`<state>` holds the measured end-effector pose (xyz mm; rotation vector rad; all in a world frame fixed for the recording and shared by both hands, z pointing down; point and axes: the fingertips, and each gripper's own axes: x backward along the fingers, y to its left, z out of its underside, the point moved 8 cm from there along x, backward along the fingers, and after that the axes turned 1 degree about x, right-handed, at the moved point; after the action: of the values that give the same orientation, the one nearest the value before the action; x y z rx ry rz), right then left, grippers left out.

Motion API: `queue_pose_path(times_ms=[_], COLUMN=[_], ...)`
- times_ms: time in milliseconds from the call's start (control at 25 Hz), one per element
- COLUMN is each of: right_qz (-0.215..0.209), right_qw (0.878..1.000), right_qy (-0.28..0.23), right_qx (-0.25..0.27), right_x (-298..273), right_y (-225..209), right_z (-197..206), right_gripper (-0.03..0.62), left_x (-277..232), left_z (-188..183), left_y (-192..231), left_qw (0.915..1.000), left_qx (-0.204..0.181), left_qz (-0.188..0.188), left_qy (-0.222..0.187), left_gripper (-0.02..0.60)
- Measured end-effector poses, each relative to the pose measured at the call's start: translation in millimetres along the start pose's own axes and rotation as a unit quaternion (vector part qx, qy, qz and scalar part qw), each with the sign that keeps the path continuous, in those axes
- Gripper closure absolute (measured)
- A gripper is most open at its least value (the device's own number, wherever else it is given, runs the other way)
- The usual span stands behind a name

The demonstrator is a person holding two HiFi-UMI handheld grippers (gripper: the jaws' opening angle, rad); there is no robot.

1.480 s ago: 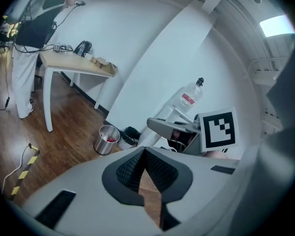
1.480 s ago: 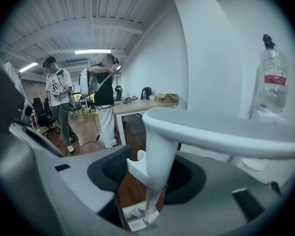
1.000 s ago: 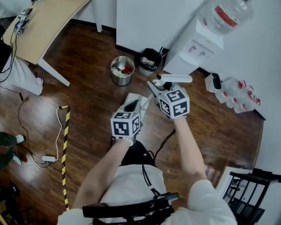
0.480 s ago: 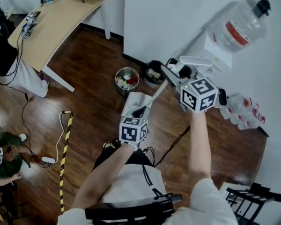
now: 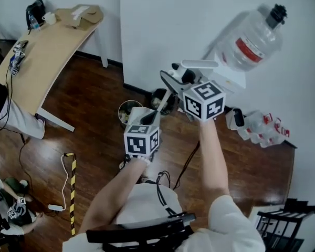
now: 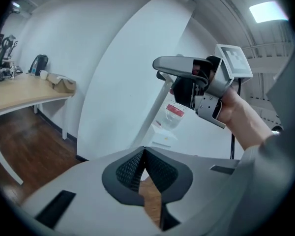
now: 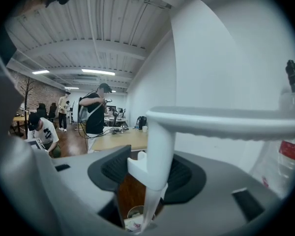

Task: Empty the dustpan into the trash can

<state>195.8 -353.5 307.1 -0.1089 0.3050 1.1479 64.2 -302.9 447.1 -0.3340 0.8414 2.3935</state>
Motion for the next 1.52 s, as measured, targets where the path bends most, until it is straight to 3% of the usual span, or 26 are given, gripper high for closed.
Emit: queue_pose_path(times_ms=[240,400,680,1080,1280,1520], right_qz=[0.010,0.002,-0.051,-0.151,-0.208,-0.287], right_qw=[1.000,1.000,0.998,0.986,0.972,0.939], right_qy=[0.013,0.015,0.022,0.017,0.004,-0.020], right_qx=[0.008,0.021,0.037,0.065,0.106,0.187], right_x=[-55,-86,-138,-204,-215,-199], right_y=[-26,-48,-93,-142,-137,-100], right_z=[-20,-31,-12,4,2,6], right_gripper=[0.372,0.372,0.370,0.370,0.370,0.375], left_x=[-14,-22,-53,-95,-109,-116], left_z=[-63,-98,-107,-107,-104,-96], left_y=[33,58,100,141,145,148], left_qw=[0.9998,1.0000,0.9975,0.9840,0.9781,0.9718], left_qx=[-0.008,-0.005,0.044,0.114,0.134,0.154], left_qz=[0.015,0.004,-0.054,-0.137,-0.158,-0.176], left_qy=[0.007,0.004,-0.004,-0.015,-0.024,-0.031], left_gripper=[0.592,0.592,0.592,0.592,0.592,0.592])
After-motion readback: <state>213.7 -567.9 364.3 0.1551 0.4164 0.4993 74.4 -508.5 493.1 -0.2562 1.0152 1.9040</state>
